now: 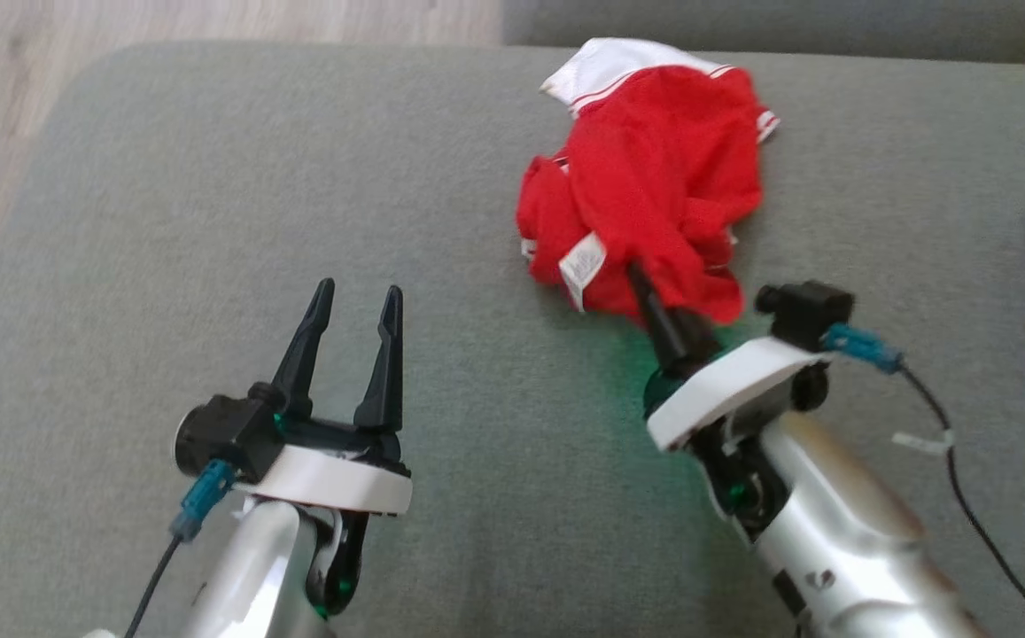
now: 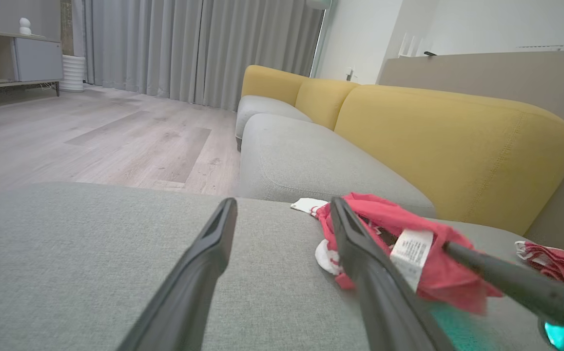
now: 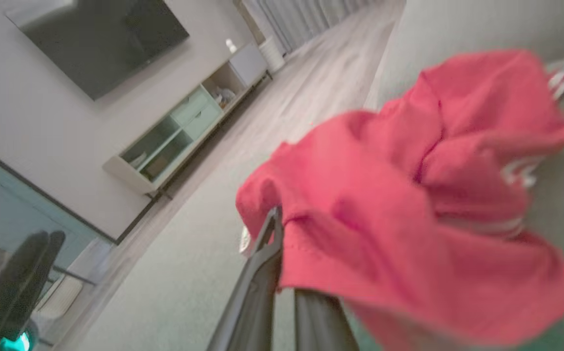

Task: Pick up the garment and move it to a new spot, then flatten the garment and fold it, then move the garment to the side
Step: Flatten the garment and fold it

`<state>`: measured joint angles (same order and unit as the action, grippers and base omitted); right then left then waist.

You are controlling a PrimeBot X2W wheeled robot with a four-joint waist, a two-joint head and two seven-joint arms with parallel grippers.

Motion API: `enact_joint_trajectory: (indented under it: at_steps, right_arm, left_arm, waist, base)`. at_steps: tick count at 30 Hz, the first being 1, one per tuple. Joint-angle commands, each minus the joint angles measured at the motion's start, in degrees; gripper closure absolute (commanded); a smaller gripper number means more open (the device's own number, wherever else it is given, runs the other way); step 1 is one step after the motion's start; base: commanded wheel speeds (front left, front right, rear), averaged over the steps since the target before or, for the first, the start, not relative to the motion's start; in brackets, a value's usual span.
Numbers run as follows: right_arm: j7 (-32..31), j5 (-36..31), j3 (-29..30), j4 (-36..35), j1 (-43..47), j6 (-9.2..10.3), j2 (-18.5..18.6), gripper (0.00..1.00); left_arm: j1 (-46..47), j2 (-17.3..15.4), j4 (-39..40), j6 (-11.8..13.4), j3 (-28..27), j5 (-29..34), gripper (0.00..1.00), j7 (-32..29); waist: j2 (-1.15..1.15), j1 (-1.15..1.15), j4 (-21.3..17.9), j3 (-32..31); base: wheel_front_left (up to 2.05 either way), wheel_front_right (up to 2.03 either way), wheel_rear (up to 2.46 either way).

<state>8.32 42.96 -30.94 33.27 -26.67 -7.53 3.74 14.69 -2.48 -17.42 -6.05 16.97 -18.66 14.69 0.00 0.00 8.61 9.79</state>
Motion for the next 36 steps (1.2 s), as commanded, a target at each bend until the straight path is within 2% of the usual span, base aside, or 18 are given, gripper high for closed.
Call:
enact_joint_trajectory:
  at_steps: [1,9,16,17,22,25,29,30,31,36]
  right_arm:
    - [0.86,-0.97,0.67,-3.09,-0.70,0.04,-0.48,1.00]
    - [-2.32,-6.99,13.95,-17.55,0.55,0.04,3.00,1.00]
    - [-11.72,-15.96,26.37,-30.14,-0.61,0.04,2.70,1.00]
    - [-11.72,-15.96,26.37,-30.14,-0.61,0.04,2.70,1.00]
    - [-19.46,-23.42,31.02,-29.64,-6.72,0.04,4.71,1.00]
    - [-21.71,-28.20,35.08,-24.05,-11.18,0.04,7.36,1.00]
    - [-21.11,-35.87,39.69,-14.49,-16.28,0.04,11.46,1.00]
    - [-20.60,-38.13,40.14,-12.00,-17.28,0.04,12.48,0.76]
    - [-19.99,-39.87,40.92,-9.39,-18.31,0.04,13.02,0.00]
    - [-16.13,-44.82,43.65,0.22,-22.04,0.04,13.28,0.00]
  left_arm:
    - [0.55,-0.40,1.74,0.00,-1.97,0.24,0.00,0.31]
    - [-0.57,-0.40,1.96,0.38,-1.58,0.04,0.00,0.31]
    - [-0.95,-0.40,2.26,0.34,-1.65,0.30,0.00,0.31]
    - [-0.95,-0.40,2.26,0.34,-1.65,0.30,0.00,0.31]
    - [0.14,-0.40,2.69,0.10,-1.04,0.36,0.00,0.31]
    - [1.03,-0.40,2.78,-0.03,-0.34,-0.07,0.00,0.31]
    - [2.17,-0.40,2.85,-0.11,0.42,-0.76,0.00,0.31]
    - [2.32,-0.40,2.82,-0.11,0.39,-0.76,0.00,0.31]
    - [2.41,-0.40,2.77,-0.11,0.30,-0.76,0.00,0.31]
    - [2.43,-0.40,2.42,-0.18,-0.40,-0.40,0.00,0.31]
  waist:
    - [0.00,0.00,-1.31,-1.36]
    - [0.00,0.00,-2.65,-3.10]
    - [0.00,0.00,-2.68,-2.87]
    - [0.00,0.00,-2.68,-2.87]
    - [0.00,0.00,-1.61,-0.91]
    - [0.00,0.00,-0.32,0.42]
    - [0.00,0.00,1.39,2.12]
    - [0.00,0.00,1.56,2.40]
    - [0.00,0.00,1.65,2.58]
    - [0.00,0.00,1.43,2.39]
  base:
    - [0.00,0.00,0.00]
    - [0.00,0.00,0.00]
    - [0.00,0.00,0.00]
    - [0.00,0.00,0.00]
    - [0.00,0.00,0.00]
    - [0.00,0.00,0.00]
    - [0.00,0.00,0.00]
    - [0.00,0.00,0.00]
    - [0.00,0.00,0.00]
    - [0.00,0.00,0.00]
